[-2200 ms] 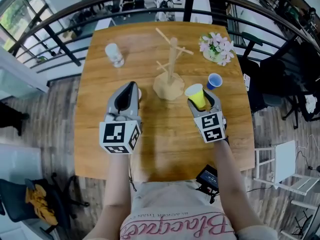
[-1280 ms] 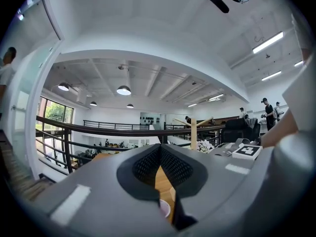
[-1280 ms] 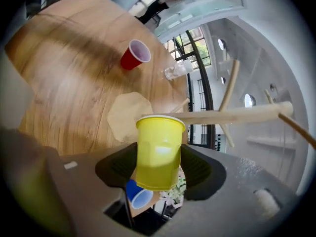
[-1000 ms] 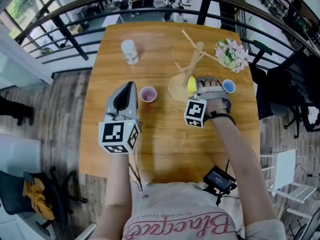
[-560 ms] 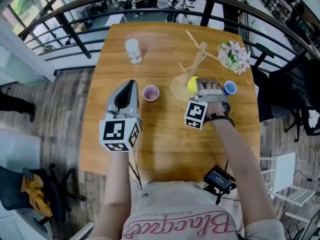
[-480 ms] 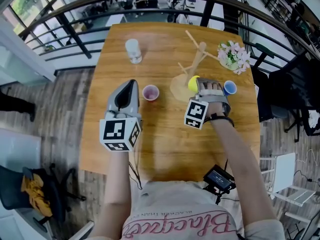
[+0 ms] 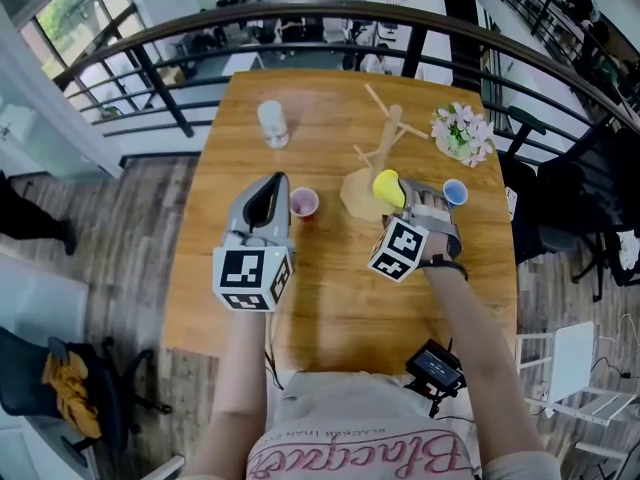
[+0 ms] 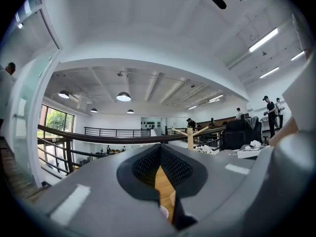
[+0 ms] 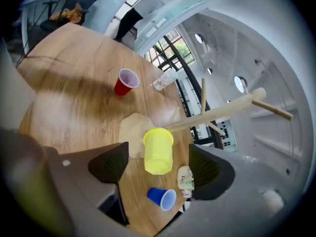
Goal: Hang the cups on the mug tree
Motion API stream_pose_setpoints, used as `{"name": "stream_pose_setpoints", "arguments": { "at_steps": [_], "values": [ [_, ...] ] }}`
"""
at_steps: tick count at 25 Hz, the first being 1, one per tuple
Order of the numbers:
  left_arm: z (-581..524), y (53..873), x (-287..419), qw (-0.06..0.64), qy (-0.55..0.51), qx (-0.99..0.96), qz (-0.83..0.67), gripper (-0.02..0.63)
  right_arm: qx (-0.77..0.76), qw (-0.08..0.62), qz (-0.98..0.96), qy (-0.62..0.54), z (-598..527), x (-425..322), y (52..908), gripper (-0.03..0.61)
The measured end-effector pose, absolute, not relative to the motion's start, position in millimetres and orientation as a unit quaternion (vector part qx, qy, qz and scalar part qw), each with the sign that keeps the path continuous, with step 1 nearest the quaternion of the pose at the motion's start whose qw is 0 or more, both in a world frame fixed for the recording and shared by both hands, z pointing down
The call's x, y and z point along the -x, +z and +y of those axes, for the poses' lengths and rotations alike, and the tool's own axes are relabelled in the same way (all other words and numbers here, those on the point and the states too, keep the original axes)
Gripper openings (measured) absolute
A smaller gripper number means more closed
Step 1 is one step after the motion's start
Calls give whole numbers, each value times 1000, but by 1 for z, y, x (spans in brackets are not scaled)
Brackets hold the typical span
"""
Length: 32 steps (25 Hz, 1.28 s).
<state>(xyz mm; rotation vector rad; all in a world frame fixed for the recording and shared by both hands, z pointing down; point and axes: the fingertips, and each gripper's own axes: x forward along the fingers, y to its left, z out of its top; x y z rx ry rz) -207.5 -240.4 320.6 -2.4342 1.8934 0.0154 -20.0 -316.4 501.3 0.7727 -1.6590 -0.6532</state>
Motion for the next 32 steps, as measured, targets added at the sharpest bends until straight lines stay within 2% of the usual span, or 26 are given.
{"name": "stream_pose_setpoints", "arguments": {
  "at_steps": [6, 9, 12, 15, 21, 32],
  "values": [
    [-235, 304, 190, 49, 7, 793, 607, 17, -393, 460, -771, -197, -302, 16, 458, 382],
    [-231, 296, 184, 59, 8, 795, 604, 17, -420, 403, -795, -170, -293, 11, 433, 356],
    [-229, 288, 180, 68, 11, 796, 602, 17, -449, 346, -809, -154, -287, 2, 408, 279],
    [-227, 284, 175, 73, 12, 797, 599, 17, -480, 292, -816, -136, -278, -10, 386, 235],
    [-225, 279, 160, 81, 13, 804, 589, 17, -529, 187, -819, -115, -260, -39, 353, 2],
    [-230, 276, 122, 88, 14, 817, 569, 17, -557, 58, -826, -63, -248, -103, 338, 2]
  ]
}}
